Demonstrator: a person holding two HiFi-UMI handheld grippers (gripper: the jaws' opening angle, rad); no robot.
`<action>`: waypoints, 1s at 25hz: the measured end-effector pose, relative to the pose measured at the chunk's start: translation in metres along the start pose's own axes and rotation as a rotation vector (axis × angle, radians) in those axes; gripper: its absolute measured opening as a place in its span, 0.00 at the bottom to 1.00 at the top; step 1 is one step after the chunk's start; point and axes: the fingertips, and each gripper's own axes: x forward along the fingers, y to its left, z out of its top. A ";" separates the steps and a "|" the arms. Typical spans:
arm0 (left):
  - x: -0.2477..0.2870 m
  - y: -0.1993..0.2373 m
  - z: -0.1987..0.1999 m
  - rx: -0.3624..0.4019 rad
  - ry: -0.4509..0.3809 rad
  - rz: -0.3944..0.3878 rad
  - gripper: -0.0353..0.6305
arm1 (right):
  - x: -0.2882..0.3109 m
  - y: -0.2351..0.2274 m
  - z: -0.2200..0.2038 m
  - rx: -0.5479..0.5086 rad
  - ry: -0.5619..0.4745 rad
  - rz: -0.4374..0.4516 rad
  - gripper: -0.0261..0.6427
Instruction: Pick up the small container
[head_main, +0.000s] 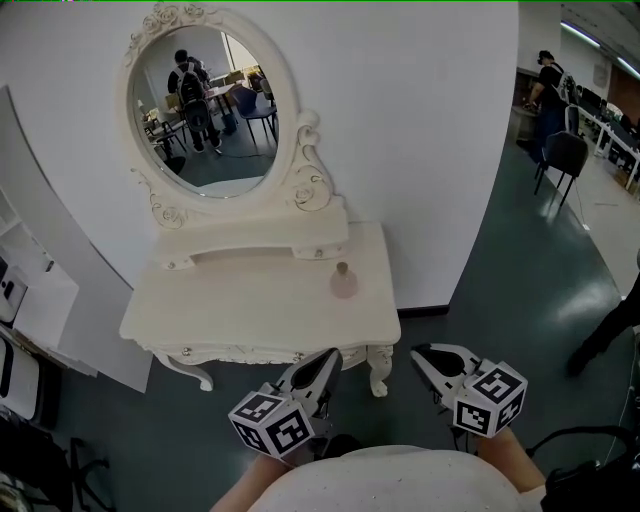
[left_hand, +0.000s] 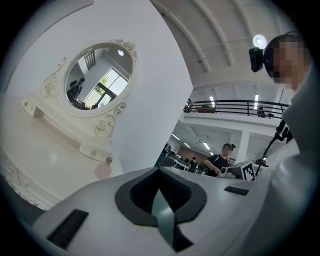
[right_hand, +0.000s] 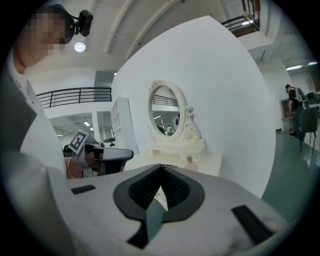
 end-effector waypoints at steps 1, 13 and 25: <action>0.001 0.004 0.001 -0.005 0.001 0.006 0.06 | 0.004 -0.001 -0.003 0.009 0.007 0.002 0.04; 0.049 0.081 0.022 -0.146 0.065 -0.026 0.06 | 0.075 -0.034 0.006 0.072 0.046 -0.048 0.04; 0.096 0.178 0.109 -0.052 0.137 -0.088 0.06 | 0.188 -0.069 0.064 0.134 -0.035 -0.122 0.04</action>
